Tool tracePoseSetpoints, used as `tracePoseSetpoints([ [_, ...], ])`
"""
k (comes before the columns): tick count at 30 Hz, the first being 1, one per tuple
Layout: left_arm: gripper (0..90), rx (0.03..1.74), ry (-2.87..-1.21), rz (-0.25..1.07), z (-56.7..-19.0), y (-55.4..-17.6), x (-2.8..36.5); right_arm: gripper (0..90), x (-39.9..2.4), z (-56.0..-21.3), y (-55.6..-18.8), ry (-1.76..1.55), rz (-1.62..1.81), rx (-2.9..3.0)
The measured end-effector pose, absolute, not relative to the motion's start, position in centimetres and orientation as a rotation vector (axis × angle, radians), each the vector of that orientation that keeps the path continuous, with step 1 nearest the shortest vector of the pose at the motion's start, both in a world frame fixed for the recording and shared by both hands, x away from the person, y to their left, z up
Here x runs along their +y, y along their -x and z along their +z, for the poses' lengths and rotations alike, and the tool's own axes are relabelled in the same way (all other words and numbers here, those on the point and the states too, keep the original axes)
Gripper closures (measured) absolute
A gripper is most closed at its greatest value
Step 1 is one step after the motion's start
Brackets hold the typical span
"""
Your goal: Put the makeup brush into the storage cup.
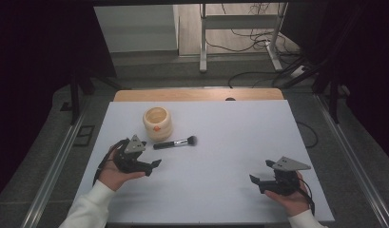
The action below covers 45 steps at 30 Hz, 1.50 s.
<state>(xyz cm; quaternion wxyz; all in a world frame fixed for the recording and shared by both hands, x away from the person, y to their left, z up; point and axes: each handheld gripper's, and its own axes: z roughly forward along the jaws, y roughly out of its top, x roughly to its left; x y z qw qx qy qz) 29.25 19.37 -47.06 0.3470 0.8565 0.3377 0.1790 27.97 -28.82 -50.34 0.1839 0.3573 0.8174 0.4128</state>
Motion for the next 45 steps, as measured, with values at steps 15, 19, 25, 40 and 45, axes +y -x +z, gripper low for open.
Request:
tracePoseSetpoints([
  [15,15.2,0.809,-2.283,0.432,-46.6,-31.3,17.8,15.2,-28.8,-50.4,-28.0,-1.001,1.156,2.31],
  [19,15.2,0.791,-2.298,0.429,-46.5,-31.7,17.4,15.2,-28.7,-50.4,-28.0,-1.001,1.152,2.312],
  [25,15.2,0.768,-2.31,0.425,-46.3,-32.1,17.2,15.2,-28.7,-50.5,-28.0,-1.001,1.151,2.313],
  [40,15.4,0.734,-2.299,0.407,-45.9,-33.5,16.8,15.2,-28.8,-50.4,-28.0,-1.004,1.146,2.306],
  [45,15.5,0.732,-2.304,0.404,-45.9,-34.0,16.7,15.2,-28.8,-50.4,-28.0,-1.0,1.149,2.306],
])
